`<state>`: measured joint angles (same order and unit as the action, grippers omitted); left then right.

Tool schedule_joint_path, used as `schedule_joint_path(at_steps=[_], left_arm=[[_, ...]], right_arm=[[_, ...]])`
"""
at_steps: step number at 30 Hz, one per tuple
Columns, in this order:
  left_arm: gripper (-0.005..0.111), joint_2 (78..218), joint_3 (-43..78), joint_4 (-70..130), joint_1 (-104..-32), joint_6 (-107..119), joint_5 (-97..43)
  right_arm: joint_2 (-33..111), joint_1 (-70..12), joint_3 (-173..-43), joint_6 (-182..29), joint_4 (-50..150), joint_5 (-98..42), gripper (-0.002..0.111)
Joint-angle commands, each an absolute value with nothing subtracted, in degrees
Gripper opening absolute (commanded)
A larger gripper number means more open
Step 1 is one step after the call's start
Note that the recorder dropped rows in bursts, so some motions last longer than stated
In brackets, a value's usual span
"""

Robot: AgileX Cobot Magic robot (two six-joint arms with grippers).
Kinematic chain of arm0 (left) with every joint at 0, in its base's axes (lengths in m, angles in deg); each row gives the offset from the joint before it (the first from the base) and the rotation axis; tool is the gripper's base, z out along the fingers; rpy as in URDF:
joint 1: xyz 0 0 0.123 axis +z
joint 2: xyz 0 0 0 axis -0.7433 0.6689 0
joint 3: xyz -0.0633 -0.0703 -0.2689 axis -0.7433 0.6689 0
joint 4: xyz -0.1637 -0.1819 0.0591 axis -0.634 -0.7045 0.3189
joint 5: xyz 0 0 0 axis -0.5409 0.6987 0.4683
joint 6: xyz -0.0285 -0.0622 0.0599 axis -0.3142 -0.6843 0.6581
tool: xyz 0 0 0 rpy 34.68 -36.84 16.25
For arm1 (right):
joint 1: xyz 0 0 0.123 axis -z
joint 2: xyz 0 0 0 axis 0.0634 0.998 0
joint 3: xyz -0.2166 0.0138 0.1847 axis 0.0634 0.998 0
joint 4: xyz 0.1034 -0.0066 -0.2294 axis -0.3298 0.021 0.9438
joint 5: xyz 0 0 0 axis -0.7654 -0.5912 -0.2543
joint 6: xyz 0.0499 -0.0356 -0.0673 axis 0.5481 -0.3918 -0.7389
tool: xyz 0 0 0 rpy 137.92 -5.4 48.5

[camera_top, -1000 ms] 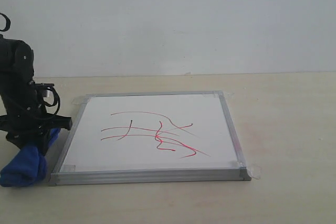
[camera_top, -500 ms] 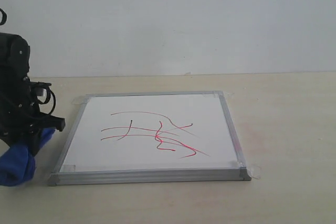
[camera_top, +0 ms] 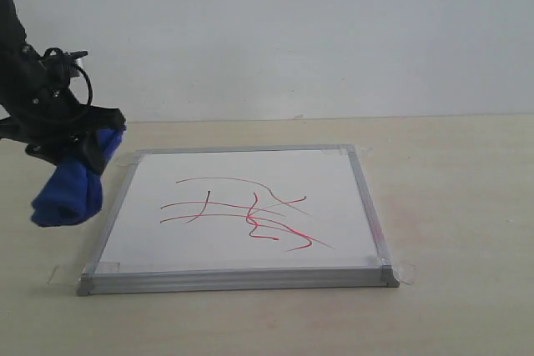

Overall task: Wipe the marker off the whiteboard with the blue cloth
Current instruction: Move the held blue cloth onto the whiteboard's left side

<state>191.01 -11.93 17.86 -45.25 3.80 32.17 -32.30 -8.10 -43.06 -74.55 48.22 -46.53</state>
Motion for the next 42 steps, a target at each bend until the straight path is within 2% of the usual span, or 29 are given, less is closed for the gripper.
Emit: schedule_joint_path(at_steps=[1,11,17,23,31,42], left_arm=[[0.004,191.6,-12.4,12.2,-47.4,10.2,26.8],[0.004,195.5,-12.4,15.6,-54.1,14.9,20.7],[0.004,199.2,-12.6,19.0,-55.1,12.4,20.0],[0.004,203.5,-15.3,20.1,-55.2,9.3,21.5],[0.004,207.9,-22.1,39.4,-57.7,-4.2,29.1],[0.004,212.3,-26.9,35.3,-59.7,-4.2,30.5]], right_arm=[[-32.6,-8.1,-43.1,-74.7,48.4,-46.2,0.000],[-32.6,-8.1,-43.1,-74.7,48.4,-46.2,0.000],[-32.6,-8.1,-43.1,-74.7,48.4,-46.2,0.000],[-32.6,-8.1,-43.1,-74.7,48.4,-46.2,0.000],[-32.6,-8.1,-43.1,-74.7,48.4,-46.2,0.000],[-32.6,-8.1,-43.1,-74.7,48.4,-46.2,0.000]])
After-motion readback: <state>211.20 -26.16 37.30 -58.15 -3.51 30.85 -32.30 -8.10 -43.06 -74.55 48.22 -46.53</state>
